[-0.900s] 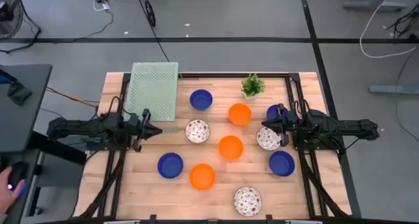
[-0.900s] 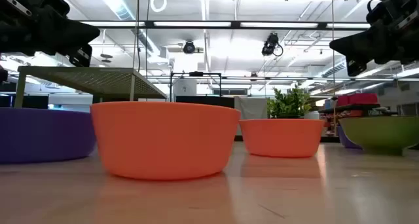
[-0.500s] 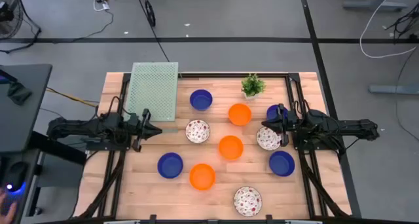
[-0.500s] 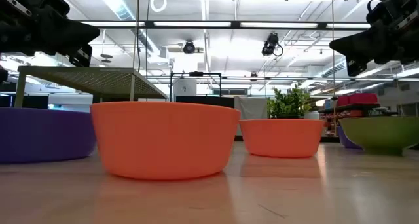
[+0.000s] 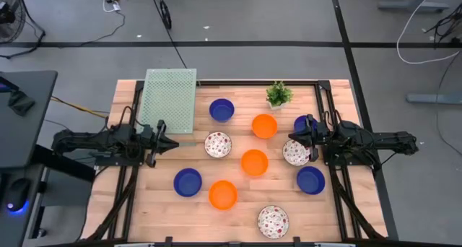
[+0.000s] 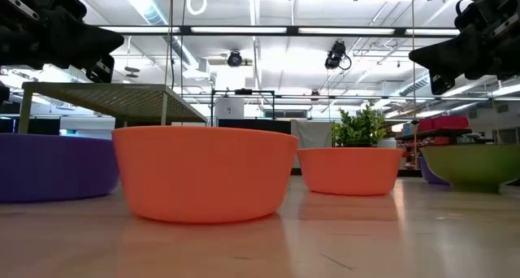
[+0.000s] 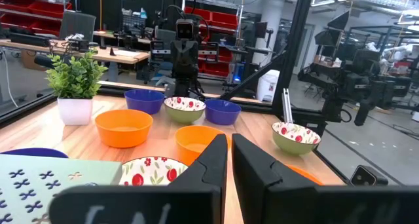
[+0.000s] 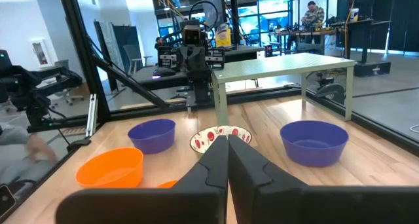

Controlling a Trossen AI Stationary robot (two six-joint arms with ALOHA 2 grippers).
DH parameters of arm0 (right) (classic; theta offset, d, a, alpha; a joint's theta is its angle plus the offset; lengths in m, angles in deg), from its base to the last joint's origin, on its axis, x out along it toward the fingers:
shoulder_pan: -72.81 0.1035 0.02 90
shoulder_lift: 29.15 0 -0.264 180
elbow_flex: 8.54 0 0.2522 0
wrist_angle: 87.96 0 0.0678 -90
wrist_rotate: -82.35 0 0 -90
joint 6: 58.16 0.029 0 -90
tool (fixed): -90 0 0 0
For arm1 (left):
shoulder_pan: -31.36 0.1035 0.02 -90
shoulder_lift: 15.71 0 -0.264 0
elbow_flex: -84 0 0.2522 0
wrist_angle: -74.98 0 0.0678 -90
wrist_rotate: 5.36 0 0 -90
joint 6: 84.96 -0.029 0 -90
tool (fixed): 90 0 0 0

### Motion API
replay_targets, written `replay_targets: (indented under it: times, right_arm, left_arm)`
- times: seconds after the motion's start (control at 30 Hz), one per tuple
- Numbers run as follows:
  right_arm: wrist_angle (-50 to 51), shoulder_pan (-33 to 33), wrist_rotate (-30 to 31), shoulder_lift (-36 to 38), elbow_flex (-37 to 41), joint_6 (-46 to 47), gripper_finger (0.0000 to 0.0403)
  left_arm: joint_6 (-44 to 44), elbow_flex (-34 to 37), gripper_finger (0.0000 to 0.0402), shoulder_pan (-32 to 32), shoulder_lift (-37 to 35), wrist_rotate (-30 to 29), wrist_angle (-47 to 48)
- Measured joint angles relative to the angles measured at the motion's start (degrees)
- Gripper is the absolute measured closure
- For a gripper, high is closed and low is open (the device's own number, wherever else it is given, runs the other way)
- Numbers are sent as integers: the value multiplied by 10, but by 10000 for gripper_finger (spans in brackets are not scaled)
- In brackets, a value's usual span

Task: Pick & Place Mini bowls

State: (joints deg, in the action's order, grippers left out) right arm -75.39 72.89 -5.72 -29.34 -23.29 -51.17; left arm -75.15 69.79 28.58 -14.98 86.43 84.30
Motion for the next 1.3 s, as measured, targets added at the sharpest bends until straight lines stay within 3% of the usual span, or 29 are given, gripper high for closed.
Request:
replay_targets:
  times: [0.9,1.0,1.1,1.2,1.3]
  right_arm:
    - [0,0,0,0,0,0,392]
    - [0,0,0,0,0,0,392]
    - [0,0,0,0,0,0,392]
    - [0,0,0,0,0,0,392]
    - [0,0,0,0,0,0,392]
  left_arm:
    - [0,0,374,0,0,-1,-3]
    - [17,0,374,0,0,-5,-30]
    - [114,0,374,0,0,-7,-75]
    - [100,0,374,-10,14,8,-133]
    - [54,0,380,-47,71,8,-240]
